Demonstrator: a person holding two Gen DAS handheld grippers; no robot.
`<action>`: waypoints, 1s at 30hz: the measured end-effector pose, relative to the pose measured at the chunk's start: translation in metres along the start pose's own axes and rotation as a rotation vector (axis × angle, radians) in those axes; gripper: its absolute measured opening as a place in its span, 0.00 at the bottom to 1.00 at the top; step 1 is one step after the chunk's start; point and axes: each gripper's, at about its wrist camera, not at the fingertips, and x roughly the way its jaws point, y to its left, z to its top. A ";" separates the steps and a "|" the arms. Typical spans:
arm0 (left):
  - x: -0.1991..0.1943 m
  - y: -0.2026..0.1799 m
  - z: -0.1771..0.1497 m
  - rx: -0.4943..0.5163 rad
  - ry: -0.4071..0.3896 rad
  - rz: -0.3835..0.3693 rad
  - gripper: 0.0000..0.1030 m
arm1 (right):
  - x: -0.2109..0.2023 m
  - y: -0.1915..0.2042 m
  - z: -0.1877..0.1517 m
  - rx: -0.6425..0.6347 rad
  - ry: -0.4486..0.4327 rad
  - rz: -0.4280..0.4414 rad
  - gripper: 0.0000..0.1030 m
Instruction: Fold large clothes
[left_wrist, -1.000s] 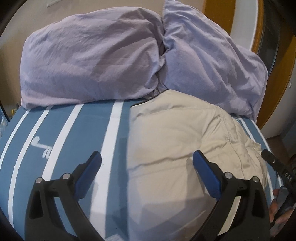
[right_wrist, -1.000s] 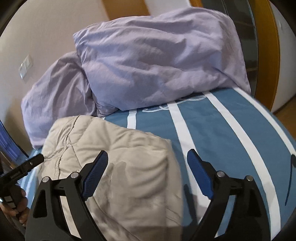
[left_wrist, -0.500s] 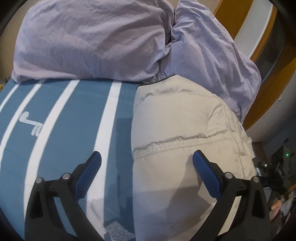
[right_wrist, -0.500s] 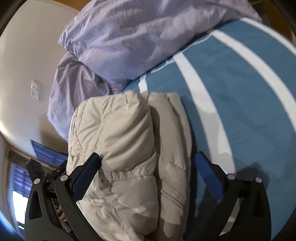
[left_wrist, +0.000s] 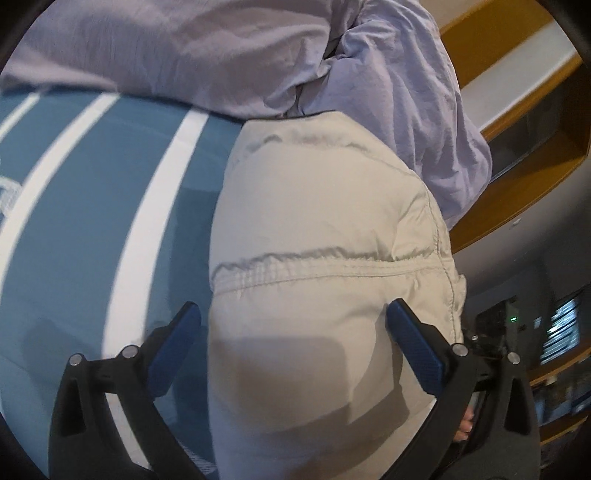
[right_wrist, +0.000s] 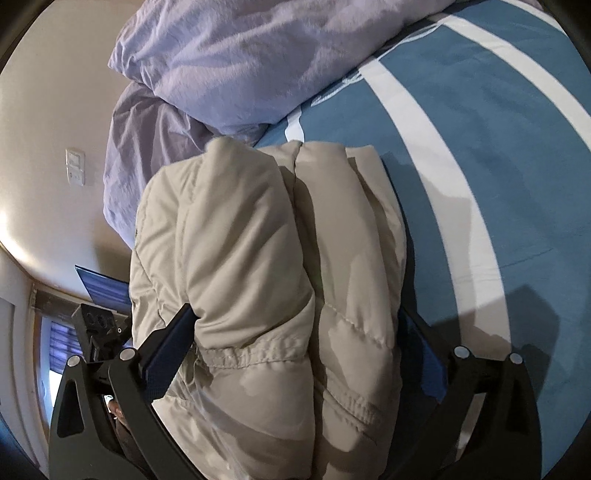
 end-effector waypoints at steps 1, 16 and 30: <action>0.002 0.003 0.000 -0.019 0.007 -0.021 0.98 | 0.002 -0.001 0.001 0.004 0.008 0.006 0.99; -0.004 0.017 0.005 -0.083 -0.005 -0.132 0.79 | 0.013 0.005 0.004 -0.018 -0.015 0.193 0.75; -0.054 0.064 0.075 -0.070 -0.170 0.028 0.75 | 0.091 0.093 0.046 -0.125 -0.012 0.246 0.65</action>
